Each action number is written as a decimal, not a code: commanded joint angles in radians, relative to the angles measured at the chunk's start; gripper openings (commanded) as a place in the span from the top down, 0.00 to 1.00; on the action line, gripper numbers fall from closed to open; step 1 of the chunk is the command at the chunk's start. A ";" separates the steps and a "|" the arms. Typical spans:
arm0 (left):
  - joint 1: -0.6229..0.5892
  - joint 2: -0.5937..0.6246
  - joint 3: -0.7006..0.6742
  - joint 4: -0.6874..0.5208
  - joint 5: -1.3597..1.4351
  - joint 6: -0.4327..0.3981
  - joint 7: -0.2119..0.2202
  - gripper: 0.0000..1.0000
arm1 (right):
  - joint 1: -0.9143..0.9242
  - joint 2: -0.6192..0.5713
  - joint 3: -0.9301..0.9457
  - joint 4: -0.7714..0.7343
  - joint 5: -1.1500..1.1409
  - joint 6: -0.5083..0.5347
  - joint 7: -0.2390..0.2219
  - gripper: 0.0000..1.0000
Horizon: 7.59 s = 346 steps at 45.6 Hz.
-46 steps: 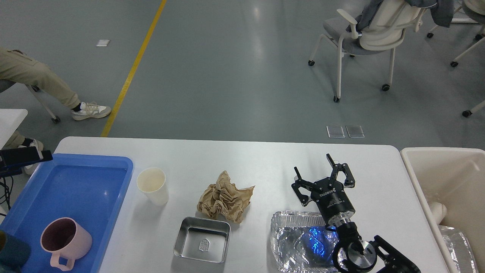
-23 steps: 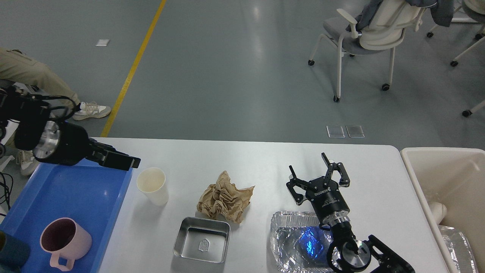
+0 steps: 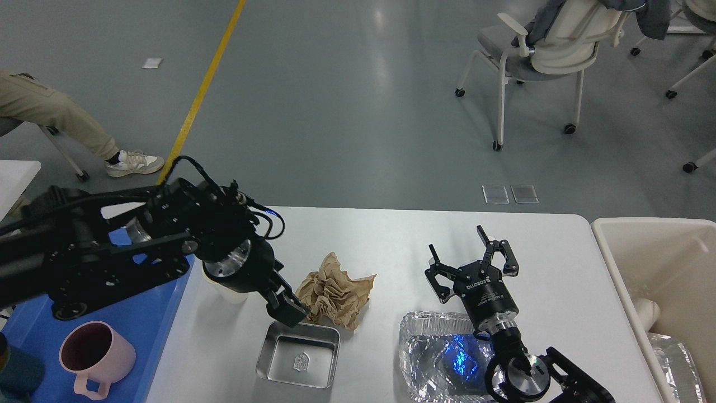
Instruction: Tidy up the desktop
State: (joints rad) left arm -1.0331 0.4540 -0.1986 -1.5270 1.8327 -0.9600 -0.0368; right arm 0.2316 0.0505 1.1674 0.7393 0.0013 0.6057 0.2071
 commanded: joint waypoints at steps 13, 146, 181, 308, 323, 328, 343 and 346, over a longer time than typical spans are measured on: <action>0.065 -0.147 0.134 0.010 0.131 0.000 -0.002 0.03 | 0.002 0.000 0.000 0.000 0.000 0.000 0.000 0.00; 0.039 -0.098 0.424 0.311 0.396 0.363 -0.342 0.99 | -0.011 -0.038 0.001 -0.003 0.002 0.029 -0.002 0.00; 0.045 -0.123 0.323 0.079 0.362 0.256 -0.345 0.98 | 0.009 -0.049 0.000 -0.012 0.002 0.028 -0.002 0.00; 0.564 0.795 -0.634 0.335 -0.138 0.563 -0.525 0.95 | 0.025 -0.077 -0.011 -0.014 0.000 0.025 -0.003 0.00; 0.599 0.764 -0.631 0.516 -0.136 0.575 -0.543 0.94 | 0.023 -0.077 -0.011 -0.012 0.000 0.026 -0.003 0.00; 0.600 0.735 -0.631 0.562 -0.136 0.580 -0.546 0.94 | 0.023 -0.075 -0.011 -0.012 0.000 0.026 -0.003 0.00; 0.651 0.640 -0.630 0.663 -0.133 0.636 -0.537 0.93 | 0.018 -0.075 -0.011 -0.011 0.000 0.028 -0.003 0.00; 0.691 0.627 -0.630 0.671 -0.127 0.650 -0.535 0.93 | 0.018 -0.075 -0.012 -0.011 0.000 0.028 -0.003 0.00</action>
State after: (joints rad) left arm -0.3937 1.1063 -0.8301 -0.8778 1.6962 -0.3292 -0.5753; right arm 0.2502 -0.0244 1.1556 0.7286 0.0017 0.6335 0.2042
